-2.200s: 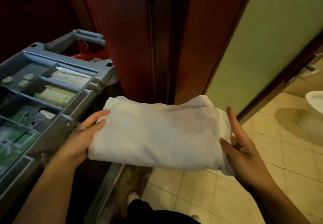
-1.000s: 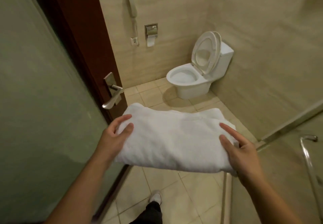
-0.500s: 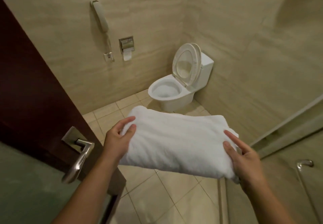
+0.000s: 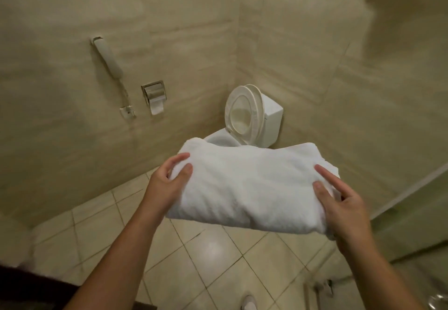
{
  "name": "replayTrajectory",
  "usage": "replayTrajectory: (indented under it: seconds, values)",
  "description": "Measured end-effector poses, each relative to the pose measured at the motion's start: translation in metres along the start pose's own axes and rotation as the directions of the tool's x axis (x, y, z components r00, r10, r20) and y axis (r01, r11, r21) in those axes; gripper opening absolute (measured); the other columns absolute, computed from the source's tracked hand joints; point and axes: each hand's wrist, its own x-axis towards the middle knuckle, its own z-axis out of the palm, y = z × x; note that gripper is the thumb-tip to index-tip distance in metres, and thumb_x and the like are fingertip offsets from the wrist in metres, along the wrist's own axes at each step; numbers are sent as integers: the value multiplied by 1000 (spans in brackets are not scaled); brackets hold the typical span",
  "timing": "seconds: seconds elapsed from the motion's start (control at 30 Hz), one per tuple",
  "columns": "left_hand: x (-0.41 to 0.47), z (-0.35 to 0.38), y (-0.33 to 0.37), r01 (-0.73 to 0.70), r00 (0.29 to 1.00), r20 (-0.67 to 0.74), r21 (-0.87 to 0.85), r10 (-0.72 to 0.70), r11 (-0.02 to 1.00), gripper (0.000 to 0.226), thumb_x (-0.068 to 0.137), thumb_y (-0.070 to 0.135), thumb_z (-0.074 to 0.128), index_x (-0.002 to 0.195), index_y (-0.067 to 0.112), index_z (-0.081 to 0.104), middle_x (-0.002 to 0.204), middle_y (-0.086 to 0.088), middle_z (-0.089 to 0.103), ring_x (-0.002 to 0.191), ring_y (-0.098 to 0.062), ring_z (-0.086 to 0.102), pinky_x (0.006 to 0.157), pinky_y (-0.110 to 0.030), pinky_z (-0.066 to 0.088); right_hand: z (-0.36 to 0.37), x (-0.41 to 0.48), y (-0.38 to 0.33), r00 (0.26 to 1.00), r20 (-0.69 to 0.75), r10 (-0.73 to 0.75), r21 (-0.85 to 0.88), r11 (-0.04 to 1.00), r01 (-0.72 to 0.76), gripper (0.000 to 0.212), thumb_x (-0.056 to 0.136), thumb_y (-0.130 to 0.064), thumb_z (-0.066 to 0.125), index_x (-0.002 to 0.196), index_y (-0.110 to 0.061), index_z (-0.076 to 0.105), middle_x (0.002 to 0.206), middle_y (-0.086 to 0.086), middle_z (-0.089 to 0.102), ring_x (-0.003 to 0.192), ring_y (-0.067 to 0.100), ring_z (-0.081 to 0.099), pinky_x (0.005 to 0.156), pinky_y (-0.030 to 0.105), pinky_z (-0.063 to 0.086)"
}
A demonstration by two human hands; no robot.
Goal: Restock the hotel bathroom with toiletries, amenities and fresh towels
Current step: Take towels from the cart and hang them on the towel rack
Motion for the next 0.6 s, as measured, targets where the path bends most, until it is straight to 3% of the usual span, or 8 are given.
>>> replayTrajectory:
  seconds: [0.13,0.23,0.4,0.6]
  values:
    - [45,35,29,-36,999,43,79,32,996,34,91,48,75,123,52,66,134,19,61,125,-10,58,109,-39,50,-12,61,-12,999,-9,-41,45,998,41,30,97,-22,69,106,-50,77,129,-6,65,112,2,63,65,12,55]
    - [73,59,43,-101,995,2,42,101,994,34,91,43,76,123,49,68,127,28,60,123,-6,59,110,-39,50,-15,102,-21,996,5,-94,68,993,94,31,97,-19,70,106,-48,78,130,-5,66,110,-3,61,66,8,54]
    - [122,80,67,-203,977,-83,-87,196,975,30,95,30,75,121,43,72,125,24,67,121,-1,63,112,-39,49,-8,159,-46,987,-21,-162,104,981,163,32,96,-19,71,110,-47,78,130,-6,69,116,7,67,82,17,59]
    - [203,98,108,-295,954,-109,-187,279,937,28,95,24,76,119,39,73,126,11,72,122,-7,65,111,-40,50,10,226,-90,967,-58,-248,137,957,254,33,96,-16,71,112,-44,78,127,-3,71,116,8,68,83,16,58]
